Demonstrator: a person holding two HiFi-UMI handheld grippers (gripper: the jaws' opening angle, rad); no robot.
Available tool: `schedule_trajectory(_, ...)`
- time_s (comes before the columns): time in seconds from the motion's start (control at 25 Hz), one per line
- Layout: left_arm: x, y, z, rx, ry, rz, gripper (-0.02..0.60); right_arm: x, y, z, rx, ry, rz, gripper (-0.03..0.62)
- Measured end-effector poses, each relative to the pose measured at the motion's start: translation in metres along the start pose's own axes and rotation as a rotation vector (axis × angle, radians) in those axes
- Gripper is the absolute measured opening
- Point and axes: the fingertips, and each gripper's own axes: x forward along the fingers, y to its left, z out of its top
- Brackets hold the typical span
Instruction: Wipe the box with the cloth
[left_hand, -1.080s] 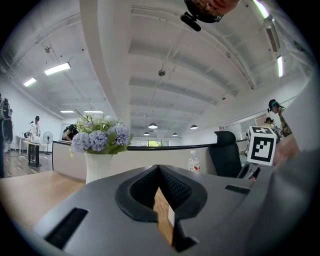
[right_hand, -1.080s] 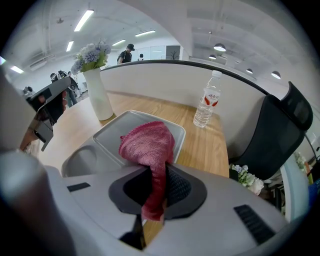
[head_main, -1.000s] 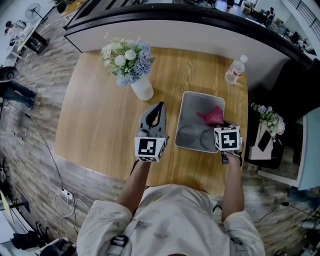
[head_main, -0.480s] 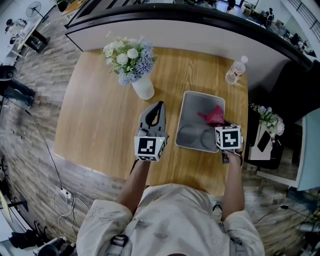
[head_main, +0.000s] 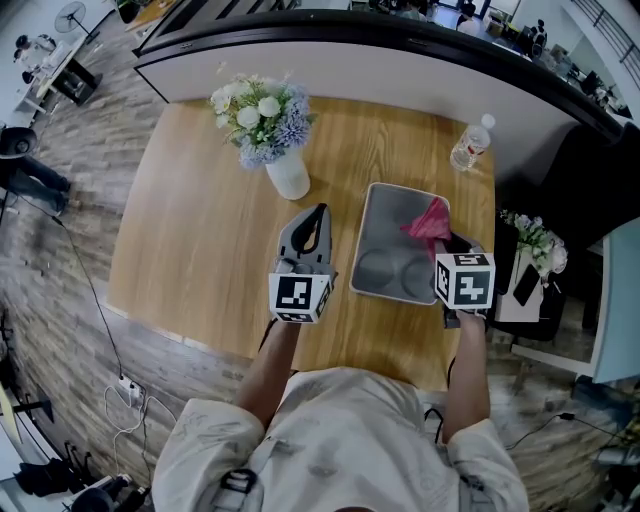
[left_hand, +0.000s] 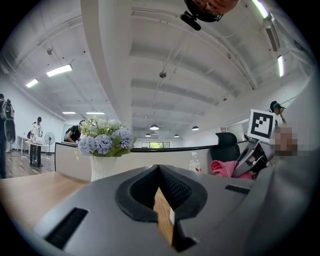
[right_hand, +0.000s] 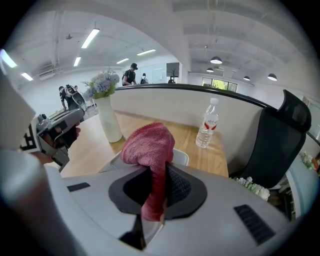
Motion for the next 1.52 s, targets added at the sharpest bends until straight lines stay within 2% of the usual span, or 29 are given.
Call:
schedule_trajectory(0.32,-0.009,0.005,0.006,0.005,-0.013,0.024,0.009,-0.016,0.039,0.025,-0.054,-0.068,0.073,0.064)
schedule_trajectory(0.84,-0.033,0.018,0.014,0.009,-0.033,0.074,0.009,-0.016,0.095,0.023,-0.124,-0.065,0.167,0.064)
schedule_trajectory(1.12,-0.046,0.026,0.012,0.006,-0.031,0.096,0.009,-0.006,0.127,0.004,-0.143,-0.018,0.225,0.064)
schedule_trajectory(1.4,-0.052,0.031,0.011,0.006,-0.027,0.106,0.009,0.023,0.162,-0.041,-0.183,0.106,0.284,0.064)
schedule_trajectory(1.52,-0.054,0.031,0.009,0.006,-0.019,0.107,0.009,0.035,0.173,-0.061,-0.227,0.146,0.264,0.064)
